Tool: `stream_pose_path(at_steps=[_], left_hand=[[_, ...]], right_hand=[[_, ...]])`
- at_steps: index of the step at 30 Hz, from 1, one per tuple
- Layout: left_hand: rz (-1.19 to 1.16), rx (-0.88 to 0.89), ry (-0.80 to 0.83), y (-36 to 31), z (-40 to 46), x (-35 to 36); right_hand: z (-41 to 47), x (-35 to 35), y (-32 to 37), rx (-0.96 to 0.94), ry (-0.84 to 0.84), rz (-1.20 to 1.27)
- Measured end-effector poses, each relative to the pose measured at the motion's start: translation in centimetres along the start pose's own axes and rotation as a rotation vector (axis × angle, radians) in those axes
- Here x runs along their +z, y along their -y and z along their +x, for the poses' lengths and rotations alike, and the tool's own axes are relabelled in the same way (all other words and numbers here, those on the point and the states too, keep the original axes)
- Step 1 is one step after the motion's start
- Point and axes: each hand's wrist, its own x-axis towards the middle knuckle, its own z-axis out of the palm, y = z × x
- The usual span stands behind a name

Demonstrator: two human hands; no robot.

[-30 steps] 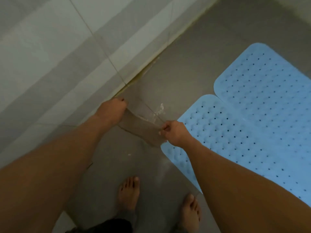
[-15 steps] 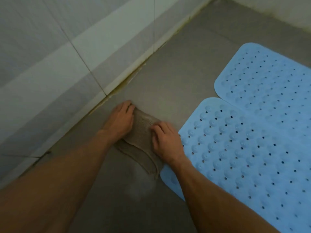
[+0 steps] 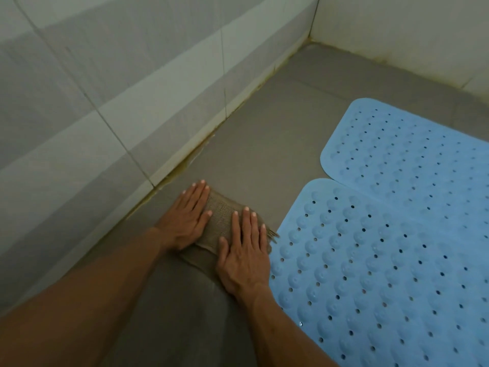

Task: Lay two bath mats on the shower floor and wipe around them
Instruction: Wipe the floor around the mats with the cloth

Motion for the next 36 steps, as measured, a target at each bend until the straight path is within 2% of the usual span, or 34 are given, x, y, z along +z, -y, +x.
stream_pose_path(at_steps=[11, 18, 24, 30, 36], left_hand=[[-0.016, 0.082, -0.124, -2.5, 14.7, -1.8], [0.024, 0.133, -0.103, -4.9, 25.6, -3.9], [0.042, 0.152, -0.069, -6.5, 31.6, -5.7], [0.054, 0.177, -0.054, -6.4, 35.2, -7.3], [0.050, 0.181, -0.089, -6.1, 35.6, -7.2]], right_hand=[[13.2, -4.5, -6.9, 0.074, -0.057, -0.060], [21.4, -7.9, -12.3, 0.102, -0.097, -0.096], [27.8, -10.7, -15.6, 0.126, -0.033, -0.126], [32.7, -13.1, -16.4, 0.164, 0.129, -0.126], [33.6, -14.6, -16.0, 0.177, 0.279, -0.102]])
